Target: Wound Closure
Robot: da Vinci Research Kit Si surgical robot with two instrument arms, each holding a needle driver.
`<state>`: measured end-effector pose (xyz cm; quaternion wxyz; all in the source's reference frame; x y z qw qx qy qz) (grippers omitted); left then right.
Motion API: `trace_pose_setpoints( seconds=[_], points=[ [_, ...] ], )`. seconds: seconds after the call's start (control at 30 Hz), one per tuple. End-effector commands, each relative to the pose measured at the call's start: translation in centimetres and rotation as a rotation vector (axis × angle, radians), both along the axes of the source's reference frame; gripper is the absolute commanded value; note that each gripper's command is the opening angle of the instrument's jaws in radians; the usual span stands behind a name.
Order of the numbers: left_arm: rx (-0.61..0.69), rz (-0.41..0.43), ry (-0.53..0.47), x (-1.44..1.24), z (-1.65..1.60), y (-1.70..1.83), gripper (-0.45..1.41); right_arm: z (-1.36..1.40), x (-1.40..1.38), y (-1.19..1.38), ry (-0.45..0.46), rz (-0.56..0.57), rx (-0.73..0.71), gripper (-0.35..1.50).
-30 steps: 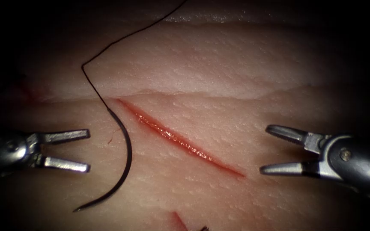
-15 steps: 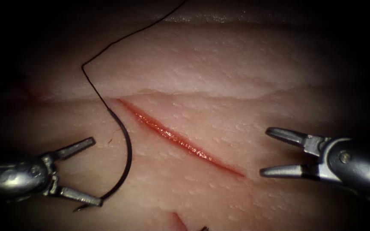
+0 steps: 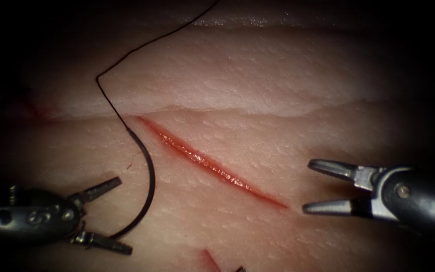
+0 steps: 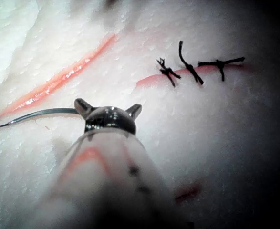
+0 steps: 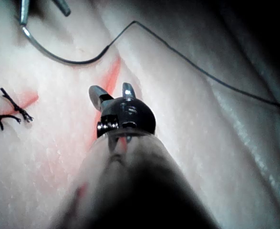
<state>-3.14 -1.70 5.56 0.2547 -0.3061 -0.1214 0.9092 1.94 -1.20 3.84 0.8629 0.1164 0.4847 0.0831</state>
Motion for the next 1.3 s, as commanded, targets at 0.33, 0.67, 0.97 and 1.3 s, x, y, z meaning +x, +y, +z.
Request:
trace_pose_setpoints(
  seconds=[0.33, 0.67, 0.97, 1.3],
  points=[
    [0.010, 0.048, 0.117, 0.02, 0.24, -0.08, 0.90, 0.01, 0.10, 0.04, -0.017, 0.000, -0.005, 0.38],
    [0.034, 0.072, 0.136, 0.00, 0.42, -0.20, 0.89, 0.01, 0.16, 0.04, -0.028, -0.001, 0.003, 0.38],
    [0.066, 0.079, 0.147, -0.02, 0.52, -0.31, 0.85, 0.01, 0.17, 0.02, -0.029, -0.003, 0.002, 0.40],
    [0.106, 0.068, 0.146, -0.01, 0.61, -0.34, 0.28, 0.00, 0.17, -0.01, -0.032, 0.002, 0.011, 0.40]
  ],
)
